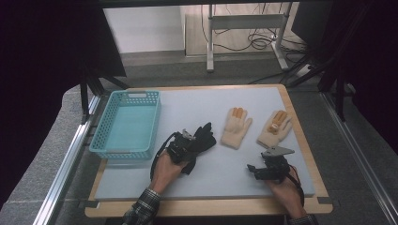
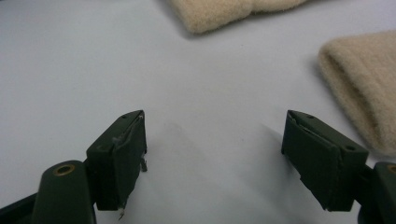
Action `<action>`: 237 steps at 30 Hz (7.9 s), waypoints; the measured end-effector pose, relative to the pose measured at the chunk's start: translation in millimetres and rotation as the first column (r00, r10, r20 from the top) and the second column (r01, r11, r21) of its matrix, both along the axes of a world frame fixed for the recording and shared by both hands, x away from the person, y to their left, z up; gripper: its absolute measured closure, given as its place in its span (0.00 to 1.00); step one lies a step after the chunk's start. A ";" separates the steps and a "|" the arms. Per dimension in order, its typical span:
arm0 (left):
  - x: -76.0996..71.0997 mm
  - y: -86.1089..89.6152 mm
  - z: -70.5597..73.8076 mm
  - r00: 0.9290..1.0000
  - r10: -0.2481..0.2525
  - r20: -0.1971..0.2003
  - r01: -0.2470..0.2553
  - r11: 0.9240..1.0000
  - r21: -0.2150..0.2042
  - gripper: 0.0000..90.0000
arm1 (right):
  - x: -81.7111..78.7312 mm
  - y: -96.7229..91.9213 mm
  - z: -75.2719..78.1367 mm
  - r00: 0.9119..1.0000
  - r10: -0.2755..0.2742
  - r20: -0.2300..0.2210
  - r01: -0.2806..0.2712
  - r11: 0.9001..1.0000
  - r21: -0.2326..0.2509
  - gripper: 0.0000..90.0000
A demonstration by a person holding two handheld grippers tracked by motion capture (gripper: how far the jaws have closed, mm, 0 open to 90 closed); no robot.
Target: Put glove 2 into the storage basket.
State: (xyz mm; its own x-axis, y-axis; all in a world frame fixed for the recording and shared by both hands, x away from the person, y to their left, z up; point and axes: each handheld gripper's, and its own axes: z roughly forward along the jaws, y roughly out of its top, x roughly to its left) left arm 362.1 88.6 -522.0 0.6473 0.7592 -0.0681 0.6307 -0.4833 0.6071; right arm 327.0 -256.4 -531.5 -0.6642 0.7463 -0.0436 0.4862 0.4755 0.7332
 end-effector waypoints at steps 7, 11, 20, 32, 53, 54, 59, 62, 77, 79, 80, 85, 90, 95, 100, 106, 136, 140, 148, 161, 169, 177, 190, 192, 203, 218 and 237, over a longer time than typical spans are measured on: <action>4.9 3.8 17.5 1.000 0.028 0.012 -0.028 1.000 -0.015 0.72 | 0.0 -0.1 0.0 1.000 0.000 0.000 0.000 1.000 0.000 0.24; 9.7 8.5 31.6 0.998 0.052 0.019 -0.051 0.999 -0.018 0.72 | 0.0 -0.1 0.0 1.000 0.001 0.000 -0.001 1.000 0.000 0.24; 19.9 24.7 60.5 0.993 0.107 0.049 -0.107 0.994 -0.007 0.72 | 0.0 -0.1 0.0 1.000 0.001 0.001 -0.001 1.000 0.000 0.24; 34.8 76.0 98.7 0.966 0.240 0.095 -0.243 0.970 0.017 0.72 | 0.1 -0.3 0.0 1.000 0.001 0.002 -0.001 1.000 0.000 0.24; 58.6 208.6 77.5 0.857 0.515 -0.002 -0.511 0.852 0.114 0.71 | 0.0 -0.1 0.0 1.000 0.000 0.001 0.000 1.000 0.001 0.24; 60.5 213.0 72.8 0.852 0.523 -0.016 -0.518 0.847 0.120 0.71 | 0.1 -0.1 0.0 1.000 0.000 0.001 0.000 1.000 0.001 0.24; 71.2 227.5 51.5 0.830 0.554 -0.069 -0.537 0.826 0.169 0.71 | 0.1 -0.2 0.0 1.000 0.000 0.001 0.000 1.000 0.001 0.24; 78.0 232.9 41.4 0.816 0.571 -0.091 -0.546 0.813 0.203 0.70 | 0.1 -0.2 0.1 1.000 0.000 0.001 0.000 1.000 0.001 0.24; 99.0 239.9 16.4 0.810 0.577 -0.108 -0.516 0.787 0.338 0.49 | 0.1 -0.3 0.1 1.000 0.001 0.001 -0.001 1.000 0.001 0.24; 99.9 237.7 17.6 0.817 0.566 -0.107 -0.502 0.791 0.349 0.31 | 0.1 -0.3 0.1 1.000 0.001 0.001 -0.001 1.000 0.001 0.24; 99.9 237.9 18.5 0.818 0.562 -0.120 -0.498 0.797 0.343 0.27 | 0.1 -0.3 0.1 1.000 0.001 0.001 -0.001 1.000 0.001 0.24; 95.4 236.6 26.6 0.827 0.548 -0.125 -0.490 0.812 0.318 0.11 | 0.1 -0.3 0.1 1.000 0.000 0.001 0.000 1.000 0.001 0.24; 88.9 240.0 35.6 0.836 0.530 -0.143 -0.495 0.840 0.224 0.06 | 0.1 -0.2 0.0 1.000 0.001 0.001 -0.001 1.000 0.000 0.24; 78.9 239.5 46.9 0.860 0.493 -0.128 -0.485 0.870 0.091 0.05 | 0.1 -0.1 0.0 1.000 0.000 0.001 0.000 1.000 0.001 0.24; 68.0 231.2 55.5 0.891 0.447 -0.077 -0.447 0.894 0.025 0.04 | 0.0 -0.1 0.0 1.000 0.000 0.001 0.000 1.000 0.001 0.24; 55.2 220.0 65.8 0.918 0.396 -0.018 -0.396 0.917 -0.048 0.03 | 0.1 -0.2 0.0 1.000 0.000 0.001 0.000 1.000 0.001 0.24; -15.0 128.1 83.9 0.977 0.134 0.165 -0.100 0.975 -0.199 0.02 | 1.0 1.2 -0.3 1.000 0.023 -0.016 -0.024 1.000 -0.012 0.17; -25.6 108.9 79.6 0.980 0.087 0.179 -0.050 0.978 -0.203 0.02 | 1.2 1.2 -0.2 1.000 0.024 -0.019 -0.024 1.000 -0.011 0.17; -52.4 69.7 57.7 0.977 -0.002 0.214 0.041 0.983 -0.181 0.01 | 1.3 1.0 -0.3 1.000 0.024 -0.018 -0.024 1.000 -0.008 0.17; -72.9 43.0 0.5 0.979 -0.015 0.204 0.033 0.996 -0.083 0.01 | 1.0 1.5 -0.3 1.000 0.022 -0.014 -0.022 1.000 -0.013 0.17; -70.8 48.5 -23.9 0.987 0.034 0.156 -0.031 0.999 -0.022 0.01 | 1.0 1.5 -0.2 1.000 0.022 -0.014 -0.022 1.000 -0.012 0.17; -66.9 52.3 -28.2 0.993 0.057 0.104 -0.052 0.997 -0.055 0.01 | 0.7 0.7 0.9 1.000 0.012 -0.016 -0.012 1.000 0.000 0.20; -66.9 52.5 -28.3 0.993 0.058 0.105 -0.052 0.997 -0.057 0.01 | 32.1 11.6 25.4 0.999 0.046 -0.007 -0.045 0.998 0.053 0.32; -67.0 52.4 -28.4 0.993 0.059 0.105 -0.053 0.997 -0.058 0.01 | 39.6 13.6 28.7 0.999 0.044 -0.006 -0.043 0.997 0.059 0.34; -67.0 52.5 -28.4 0.993 0.059 0.106 -0.053 0.997 -0.058 0.01 | 76.6 27.7 35.0 0.999 0.032 -0.005 -0.032 0.998 0.054 0.41; -66.9 52.8 -28.3 0.993 0.055 0.106 -0.049 0.997 -0.054 0.01 | 124.5 52.7 38.0 0.999 0.028 0.015 -0.028 0.999 0.019 0.52; -67.0 53.0 -28.2 0.993 0.053 0.107 -0.047 0.998 -0.052 0.01 | 152.0 84.5 9.2 0.998 0.055 -0.034 -0.056 0.998 -0.042 0.54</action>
